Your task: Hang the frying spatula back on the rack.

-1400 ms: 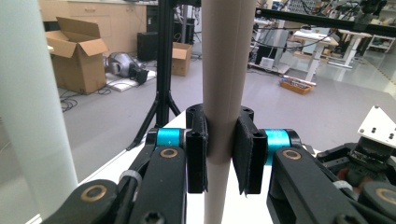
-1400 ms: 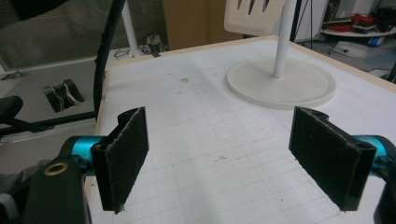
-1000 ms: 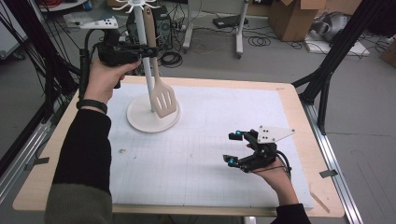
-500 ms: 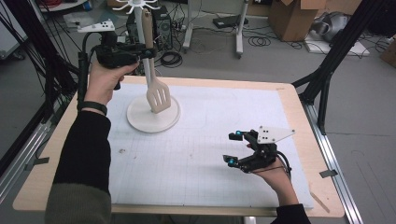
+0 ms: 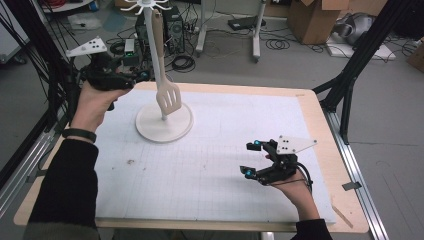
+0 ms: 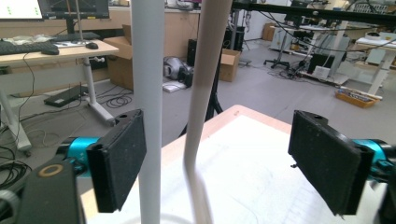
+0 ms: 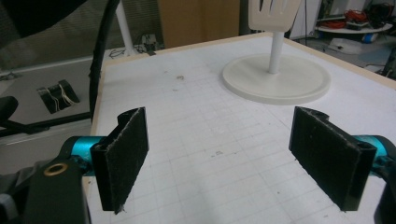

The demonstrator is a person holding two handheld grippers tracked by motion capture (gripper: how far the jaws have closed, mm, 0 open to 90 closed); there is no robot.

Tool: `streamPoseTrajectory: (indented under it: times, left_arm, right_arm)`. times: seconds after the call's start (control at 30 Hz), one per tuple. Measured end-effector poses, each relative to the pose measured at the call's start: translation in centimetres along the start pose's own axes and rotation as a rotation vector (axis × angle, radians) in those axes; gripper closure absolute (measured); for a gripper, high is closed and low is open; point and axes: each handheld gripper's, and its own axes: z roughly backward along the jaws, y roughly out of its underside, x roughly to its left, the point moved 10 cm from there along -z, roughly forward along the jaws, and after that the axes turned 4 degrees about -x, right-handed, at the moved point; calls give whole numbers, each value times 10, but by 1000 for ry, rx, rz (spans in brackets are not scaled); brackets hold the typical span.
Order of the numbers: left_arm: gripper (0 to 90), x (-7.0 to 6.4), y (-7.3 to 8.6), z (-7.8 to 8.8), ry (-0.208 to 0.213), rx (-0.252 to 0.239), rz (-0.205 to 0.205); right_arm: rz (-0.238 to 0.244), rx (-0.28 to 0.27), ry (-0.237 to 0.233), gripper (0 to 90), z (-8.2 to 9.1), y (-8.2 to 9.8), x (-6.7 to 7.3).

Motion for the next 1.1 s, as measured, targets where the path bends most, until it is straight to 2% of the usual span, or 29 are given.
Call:
streamPoseTrajectory:
  times: [0.03, 0.07, 0.13, 0.17, 0.2, 0.33, 0.4, 0.43, 0.47, 0.53, 0.57, 0.6, 0.67, 0.73, 0.87, 1.0, 1.1]
  left_arm:
    - [189, -8, 8, 10, 21, 1, -19]
    - [189, -8, 8, 10, 21, 1, -19]
    - [189, -19, 20, 17, 41, 17, -36]
    - [186, -30, 32, 22, 64, 31, -45]
    - [185, -30, 32, 22, 64, 31, -45]
    - [184, -59, 61, 35, 131, 43, -58]
    - [183, -72, 75, 41, 158, 49, -60]
    - [184, -82, 91, 48, 176, 54, -55]
    - [183, -82, 91, 48, 176, 54, -55]
    - [183, -92, 108, 55, 192, 62, -49]
    - [182, -99, 125, 61, 201, 74, -42]
    - [182, -99, 125, 61, 201, 74, -42]
    - [182, -103, 141, 67, 199, 85, -42]
    - [182, -105, 158, 72, 190, 94, -62]
    - [182, -104, 187, 78, 177, 133, -40]
    - [182, -104, 199, 81, 180, 141, -31]
    - [182, -103, 202, 81, 185, 138, -28]
  right_arm:
    - [-3, 4, -3, 183, 0, 1, 0]
    - [-3, 4, -3, 183, 0, 1, 0]
    - [10, 3, 2, 181, 0, 2, -1]
    - [8, 10, 6, 177, 0, 3, -1]
    - [8, 10, 9, 177, 0, 3, -1]
    - [3, 19, 20, 168, 1, 6, -4]
    - [10, 27, 36, 163, 2, 9, -6]
    - [9, 37, 48, 156, 3, 13, -7]
    - [9, 37, 48, 156, 3, 13, -7]
    - [-4, 48, 53, 149, 3, 19, -7]
    - [-6, 72, 70, 147, 4, 26, -8]
    - [-6, 72, 70, 147, 4, 26, -8]
    - [-15, 89, 92, 147, 7, 36, -10]
    - [-15, 85, 105, 147, 8, 39, -11]
    - [-13, 86, 137, 145, 13, 49, -13]
    - [-6, 65, 168, 146, 21, 53, -16]
    - [-27, 52, 188, 146, 24, 56, -20]
